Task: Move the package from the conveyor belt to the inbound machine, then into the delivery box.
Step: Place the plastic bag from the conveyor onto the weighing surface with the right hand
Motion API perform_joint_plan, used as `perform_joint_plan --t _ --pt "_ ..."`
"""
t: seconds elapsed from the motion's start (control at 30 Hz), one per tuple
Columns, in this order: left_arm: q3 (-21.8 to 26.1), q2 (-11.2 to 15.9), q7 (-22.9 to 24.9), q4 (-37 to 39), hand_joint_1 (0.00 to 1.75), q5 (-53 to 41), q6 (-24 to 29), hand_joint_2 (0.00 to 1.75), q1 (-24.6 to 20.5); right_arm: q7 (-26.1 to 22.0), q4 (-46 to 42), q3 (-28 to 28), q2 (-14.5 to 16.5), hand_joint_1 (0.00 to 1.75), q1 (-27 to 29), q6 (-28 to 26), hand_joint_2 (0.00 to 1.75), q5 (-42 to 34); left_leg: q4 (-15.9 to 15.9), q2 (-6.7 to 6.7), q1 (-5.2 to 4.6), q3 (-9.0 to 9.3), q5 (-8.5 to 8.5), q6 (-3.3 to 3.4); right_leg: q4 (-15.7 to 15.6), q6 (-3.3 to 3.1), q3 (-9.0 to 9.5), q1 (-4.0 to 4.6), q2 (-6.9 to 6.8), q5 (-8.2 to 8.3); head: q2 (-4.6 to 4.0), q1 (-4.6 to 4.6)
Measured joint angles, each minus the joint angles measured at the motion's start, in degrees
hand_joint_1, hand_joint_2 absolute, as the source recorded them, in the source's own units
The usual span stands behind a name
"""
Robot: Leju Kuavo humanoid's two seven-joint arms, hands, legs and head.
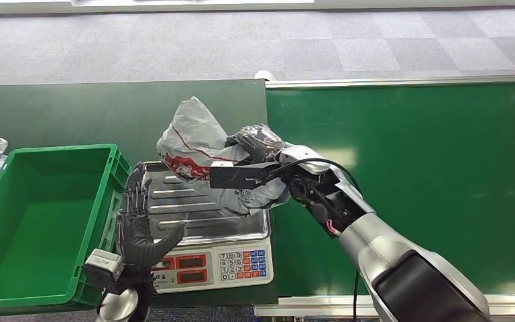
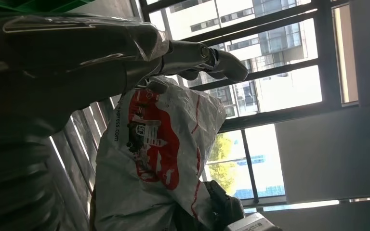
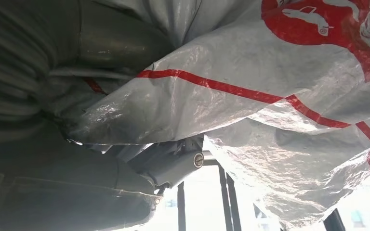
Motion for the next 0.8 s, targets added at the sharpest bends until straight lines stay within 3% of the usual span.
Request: perform_joint_plan --t 0.27,0.47,0.8 --pt "-2.8 0.0 0.0 2.5 0.0 0.6 -1.9 1.75 -3.0 1.6 5.2 -1.0 3.1 1.75 -0.1 -0.3 1.75 -2.8 0.0 0.0 0.0 0.0 0.0 0.0 0.0 0.0 -0.01 -0.01 0.0 0.0 0.0 -0.01" --pt "-5.0 0.0 0.0 5.1 0.0 1.3 -2.3 1.75 -5.4 5.7 7.8 -1.0 4.0 1.75 0.7 0.2 1.75 -1.2 0.0 0.01 0.0 0.0 0.0 0.0 0.0 0.0 -0.02 0.0 0.0 0.0 0.0 -0.01" --pt "-6.1 -0.3 0.0 7.5 0.0 1.2 -2.9 1.75 -7.3 6.7 9.7 -1.0 5.0 1.75 2.8 2.0 1.75 -0.8 0.0 0.03 0.0 0.01 0.0 0.0 0.0 0.0 -0.03 0.0 0.0 0.0 0.0 -0.01"
